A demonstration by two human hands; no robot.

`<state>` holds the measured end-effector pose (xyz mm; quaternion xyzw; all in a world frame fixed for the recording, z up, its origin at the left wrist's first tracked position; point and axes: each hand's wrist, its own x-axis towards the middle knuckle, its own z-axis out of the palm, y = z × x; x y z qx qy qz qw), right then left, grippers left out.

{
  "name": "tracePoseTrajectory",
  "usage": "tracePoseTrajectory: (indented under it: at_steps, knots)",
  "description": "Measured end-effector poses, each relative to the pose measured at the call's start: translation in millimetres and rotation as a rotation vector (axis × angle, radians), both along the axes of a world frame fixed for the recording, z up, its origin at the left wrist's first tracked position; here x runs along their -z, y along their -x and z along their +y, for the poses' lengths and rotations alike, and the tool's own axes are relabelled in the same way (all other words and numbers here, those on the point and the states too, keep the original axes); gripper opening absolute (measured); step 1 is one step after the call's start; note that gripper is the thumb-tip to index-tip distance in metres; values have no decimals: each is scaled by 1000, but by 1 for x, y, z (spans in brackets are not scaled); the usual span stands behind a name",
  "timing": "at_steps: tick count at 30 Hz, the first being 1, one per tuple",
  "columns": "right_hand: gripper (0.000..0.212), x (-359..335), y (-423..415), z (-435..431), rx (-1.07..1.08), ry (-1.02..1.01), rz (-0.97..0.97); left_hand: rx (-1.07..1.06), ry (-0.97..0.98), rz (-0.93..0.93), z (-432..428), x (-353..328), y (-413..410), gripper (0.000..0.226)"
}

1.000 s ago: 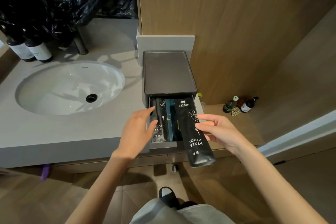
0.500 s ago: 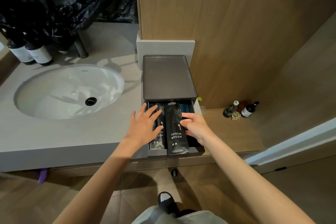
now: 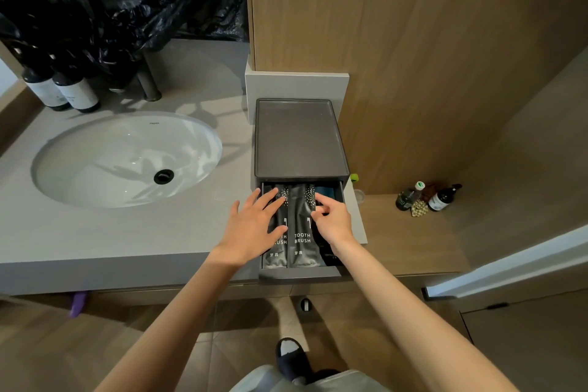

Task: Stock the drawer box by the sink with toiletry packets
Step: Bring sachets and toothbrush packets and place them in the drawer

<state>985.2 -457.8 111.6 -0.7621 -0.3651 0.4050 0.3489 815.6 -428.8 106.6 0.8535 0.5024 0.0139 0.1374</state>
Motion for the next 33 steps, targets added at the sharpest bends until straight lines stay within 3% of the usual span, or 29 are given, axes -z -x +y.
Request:
tracePoseTrajectory:
  at_steps: [5, 12, 16, 22, 26, 29, 33]
  knots:
    - [43, -3, -2, -2, -52, -40, -73, 6, 10, -5, 0, 0, 1, 65]
    - [49, 4, 0, 6, 26, -9, 107, -10, 64, 2, 0, -1, 1, 66]
    - [53, 3, 3, 8, 26, 6, 51, -19, 94, -11, 0, -2, 0, 66]
    - [51, -1, 2, 10, 101, 27, 284, -19, 90, 27, 0, -3, 0, 66]
    - [45, 2, 0, 13, 154, 57, 318, -21, 89, 37, 1, -3, -1, 67]
    - [46, 1, 1, 18, 105, 57, 282, -23, 100, 27, 1, -4, -1, 67]
    - [52, 4, 5, 18, 2, 46, 56, -26, 99, 11, 0, -5, 0, 68]
